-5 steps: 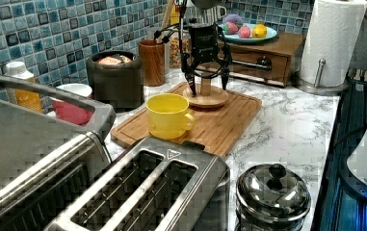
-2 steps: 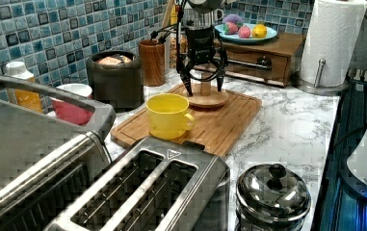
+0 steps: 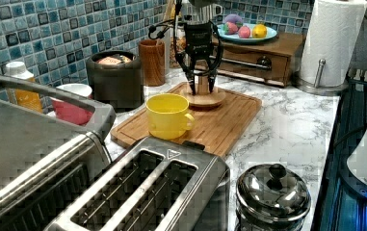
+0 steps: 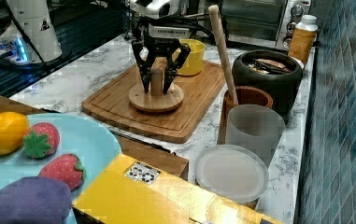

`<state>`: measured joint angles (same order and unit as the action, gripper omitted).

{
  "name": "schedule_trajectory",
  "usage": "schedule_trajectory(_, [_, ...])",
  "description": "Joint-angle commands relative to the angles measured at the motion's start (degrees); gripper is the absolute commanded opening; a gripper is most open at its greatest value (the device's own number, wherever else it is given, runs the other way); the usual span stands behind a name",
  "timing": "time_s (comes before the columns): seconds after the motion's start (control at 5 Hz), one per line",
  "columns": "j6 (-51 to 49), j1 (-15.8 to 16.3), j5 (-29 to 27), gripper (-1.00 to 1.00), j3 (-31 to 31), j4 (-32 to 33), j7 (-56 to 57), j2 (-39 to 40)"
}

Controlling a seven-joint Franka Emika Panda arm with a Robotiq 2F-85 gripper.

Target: Open the lid of the tea container.

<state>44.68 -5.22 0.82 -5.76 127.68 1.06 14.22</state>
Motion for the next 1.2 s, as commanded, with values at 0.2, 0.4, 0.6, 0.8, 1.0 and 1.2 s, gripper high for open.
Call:
schedule_trajectory(0.2, [-3.8, 0.6, 0.5, -1.0, 0.4, -5.3, -2.3, 1.0])
schedule_trajectory(0.4, [-8.7, 2.1, 3.7, -1.0, 0.9, -8.9, -1.4, 1.0])
schedule_trajectory(0.6, [-8.0, 0.3, 9.9, -1.0, 6.4, -11.6, -0.2, -3.6])
schedule_trajectory(0.8, [-8.4, 3.1, 10.0, -1.0, 5.8, -16.0, 6.5, -7.3])
schedule_trajectory(1.0, [-6.4, 2.0, 7.2, -1.0, 7.6, -16.7, 12.3, -12.7])
schedule_trajectory(1.2, [-7.5, 1.0, 3.9, -1.0, 7.7, -18.5, 15.1, -15.0])
